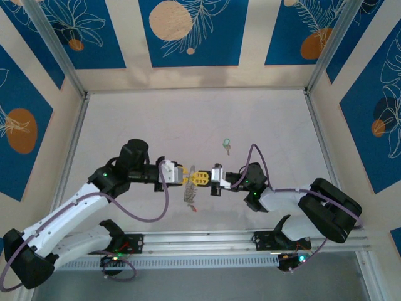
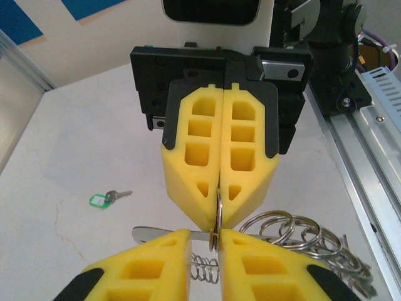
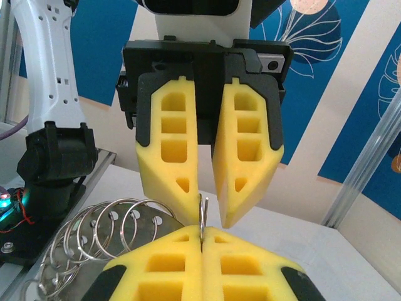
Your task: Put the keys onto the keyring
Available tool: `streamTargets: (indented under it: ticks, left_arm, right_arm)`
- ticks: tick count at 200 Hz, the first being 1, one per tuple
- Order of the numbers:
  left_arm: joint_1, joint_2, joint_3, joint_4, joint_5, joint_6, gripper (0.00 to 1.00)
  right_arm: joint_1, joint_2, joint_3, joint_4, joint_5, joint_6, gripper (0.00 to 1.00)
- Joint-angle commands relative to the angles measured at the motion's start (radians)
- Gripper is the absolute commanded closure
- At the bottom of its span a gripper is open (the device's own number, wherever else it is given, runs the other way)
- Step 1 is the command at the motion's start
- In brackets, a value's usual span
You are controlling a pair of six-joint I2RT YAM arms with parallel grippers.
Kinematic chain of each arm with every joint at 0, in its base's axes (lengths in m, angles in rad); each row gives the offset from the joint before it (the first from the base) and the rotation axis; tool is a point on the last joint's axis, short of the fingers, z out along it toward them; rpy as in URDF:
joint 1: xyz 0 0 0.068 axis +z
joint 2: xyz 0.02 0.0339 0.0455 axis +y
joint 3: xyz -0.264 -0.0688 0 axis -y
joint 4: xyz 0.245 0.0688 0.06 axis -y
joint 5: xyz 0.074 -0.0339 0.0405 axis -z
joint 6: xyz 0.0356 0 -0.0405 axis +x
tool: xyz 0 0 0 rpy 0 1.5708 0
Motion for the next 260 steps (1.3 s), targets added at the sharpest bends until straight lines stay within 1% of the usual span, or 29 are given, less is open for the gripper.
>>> streamTargets:
  ticks: [1,11,23,34,54,77,89,102,113,116,124,133,143,155,167,184,201,222,242,260]
  left_arm:
    - [0.011,-0.010,-0.002,0.012,0.054,0.009,0.83]
    - [0.011,-0.006,0.000,0.009,0.062,0.018,0.87]
    - [0.011,0.000,0.000,0.009,0.063,0.022,0.87]
    - [0.011,0.001,-0.003,0.008,0.066,0.029,0.86]
    - [0.011,0.006,-0.007,0.005,0.062,0.035,0.80]
    - [0.011,0.008,-0.015,0.007,0.057,0.041,0.80]
    - [0.011,0.008,-0.014,0.008,0.057,0.042,0.86]
    - [0.011,0.009,-0.006,0.008,0.041,0.039,1.00]
    - [0.011,0.009,0.006,-0.002,-0.006,0.038,1.00]
    - [0.011,0.010,0.012,-0.011,-0.020,0.041,1.00]
    - [0.010,0.015,0.031,-0.044,-0.059,0.058,1.00]
    - [0.003,0.018,0.054,-0.090,-0.110,0.081,1.00]
    - [-0.012,0.023,0.081,-0.142,-0.171,0.111,1.00]
    - [-0.033,0.026,0.104,-0.194,-0.235,0.155,1.00]
    - [-0.061,0.034,0.127,-0.244,-0.291,0.199,1.00]
    - [-0.094,0.058,0.171,-0.310,-0.357,0.231,1.00]
    - [-0.109,0.085,0.216,-0.356,-0.385,0.237,1.00]
    - [-0.135,0.113,0.257,-0.401,-0.432,0.254,1.00]
    - [-0.153,0.140,0.286,-0.434,-0.469,0.261,1.00]
    - [-0.169,0.158,0.303,-0.452,-0.498,0.261,1.00]
  right_arm:
    - [0.005,-0.018,0.029,0.050,-0.012,0.004,1.00]
    - [0.005,-0.015,0.034,0.049,-0.013,0.003,1.00]
    - [0.007,-0.011,0.039,0.050,-0.013,0.004,1.00]
    - [0.007,-0.009,0.043,0.053,-0.013,0.005,1.00]
    - [0.007,-0.005,0.046,0.059,-0.012,0.009,1.00]
    - [0.008,-0.004,0.049,0.059,-0.013,0.011,1.00]
    - [0.008,-0.001,0.053,0.050,-0.013,0.009,1.00]
    - [0.008,0.001,0.055,0.037,-0.013,0.002,1.00]
    - [0.010,0.003,0.055,0.017,-0.002,-0.009,1.00]
    - [0.010,0.001,0.055,0.009,0.006,-0.013,0.98]
    - [0.015,-0.005,0.056,-0.034,0.037,-0.035,0.88]
    - [0.032,-0.024,0.059,-0.112,0.073,-0.092,0.78]
    - [0.049,-0.048,0.071,-0.211,0.110,-0.149,0.73]
    - [0.063,-0.074,0.085,-0.310,0.139,-0.192,0.73]
    - [0.073,-0.083,0.091,-0.355,0.164,-0.210,0.72]
    - [0.080,-0.079,0.087,-0.354,0.183,-0.207,0.72]
    - [0.084,-0.067,0.089,-0.348,0.187,-0.208,0.72]
    - [0.096,-0.052,0.096,-0.348,0.230,-0.214,0.72]
    - [0.103,-0.044,0.104,-0.342,0.252,-0.217,0.73]
    - [0.108,-0.038,0.109,-0.340,0.257,-0.219,0.77]
